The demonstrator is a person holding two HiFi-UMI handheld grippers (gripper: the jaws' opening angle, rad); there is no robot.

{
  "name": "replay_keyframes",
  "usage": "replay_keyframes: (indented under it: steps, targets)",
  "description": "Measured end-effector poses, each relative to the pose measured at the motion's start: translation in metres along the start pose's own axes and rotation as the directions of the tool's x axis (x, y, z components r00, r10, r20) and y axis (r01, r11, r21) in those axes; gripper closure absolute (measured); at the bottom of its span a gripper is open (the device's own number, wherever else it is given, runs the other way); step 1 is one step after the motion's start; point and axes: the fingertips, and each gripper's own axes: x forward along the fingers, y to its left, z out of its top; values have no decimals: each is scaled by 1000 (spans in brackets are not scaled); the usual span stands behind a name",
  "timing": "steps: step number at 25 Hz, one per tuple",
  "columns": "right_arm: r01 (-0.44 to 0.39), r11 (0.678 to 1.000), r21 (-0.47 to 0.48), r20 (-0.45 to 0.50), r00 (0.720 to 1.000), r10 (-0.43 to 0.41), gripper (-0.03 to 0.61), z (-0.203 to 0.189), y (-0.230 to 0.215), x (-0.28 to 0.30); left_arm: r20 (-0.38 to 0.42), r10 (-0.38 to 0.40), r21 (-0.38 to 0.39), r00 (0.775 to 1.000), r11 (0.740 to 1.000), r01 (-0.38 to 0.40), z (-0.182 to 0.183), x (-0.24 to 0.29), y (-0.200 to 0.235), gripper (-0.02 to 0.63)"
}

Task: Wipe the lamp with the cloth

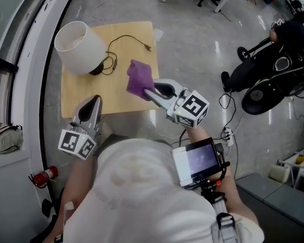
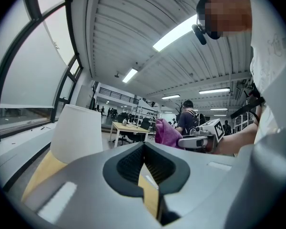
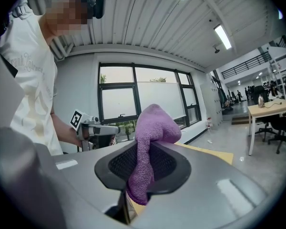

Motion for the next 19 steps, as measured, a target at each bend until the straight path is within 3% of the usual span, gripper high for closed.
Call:
replay_keyframes:
  steps: [7,19]
  targets:
    - [-4,1000,-12,16,1000,4,499,4,4,-13,-4,-5,27,1000,1000,5,7,1,-18,614]
    - [2,1000,-14,28,1000,-1,499,6,-7,0,-16,-32,40,999,999,32,9,15,-12,614]
